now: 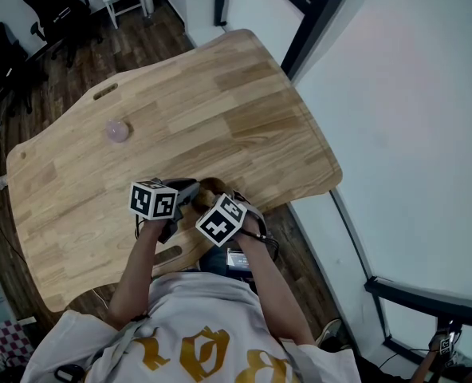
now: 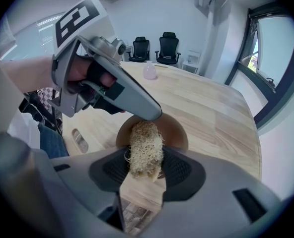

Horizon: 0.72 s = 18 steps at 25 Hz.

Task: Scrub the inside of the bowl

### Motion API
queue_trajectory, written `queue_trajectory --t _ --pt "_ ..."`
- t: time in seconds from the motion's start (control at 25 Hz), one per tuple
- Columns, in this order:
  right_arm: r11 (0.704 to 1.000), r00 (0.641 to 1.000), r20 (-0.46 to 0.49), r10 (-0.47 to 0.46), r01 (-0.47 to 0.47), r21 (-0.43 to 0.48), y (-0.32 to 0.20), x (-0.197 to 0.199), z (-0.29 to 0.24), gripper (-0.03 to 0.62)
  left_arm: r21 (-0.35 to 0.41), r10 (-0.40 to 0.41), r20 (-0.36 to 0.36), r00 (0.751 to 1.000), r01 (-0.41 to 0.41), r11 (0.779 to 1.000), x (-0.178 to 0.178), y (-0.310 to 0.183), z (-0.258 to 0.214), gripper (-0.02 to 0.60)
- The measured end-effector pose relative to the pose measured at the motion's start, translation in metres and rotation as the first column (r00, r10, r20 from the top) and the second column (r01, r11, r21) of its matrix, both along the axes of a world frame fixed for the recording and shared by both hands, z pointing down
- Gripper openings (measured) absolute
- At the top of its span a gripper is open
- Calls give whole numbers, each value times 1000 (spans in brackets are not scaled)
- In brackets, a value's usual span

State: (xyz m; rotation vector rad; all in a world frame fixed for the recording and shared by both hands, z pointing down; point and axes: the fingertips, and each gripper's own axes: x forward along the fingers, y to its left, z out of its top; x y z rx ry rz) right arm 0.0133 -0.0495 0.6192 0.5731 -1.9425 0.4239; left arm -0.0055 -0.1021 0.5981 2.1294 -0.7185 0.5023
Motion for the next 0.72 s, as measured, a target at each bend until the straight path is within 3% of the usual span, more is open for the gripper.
queue_trajectory --t 0.44,0.72 --pt "997 997 -41 -72 71 -23 8 -1 7 181 -11 -23 8 1000 23 1000 -5 -2 3 41" --pt "993 985 -129 -111 105 -52 11 11 19 181 -11 -22 16 1000 23 1000 -6 -1 5 41"
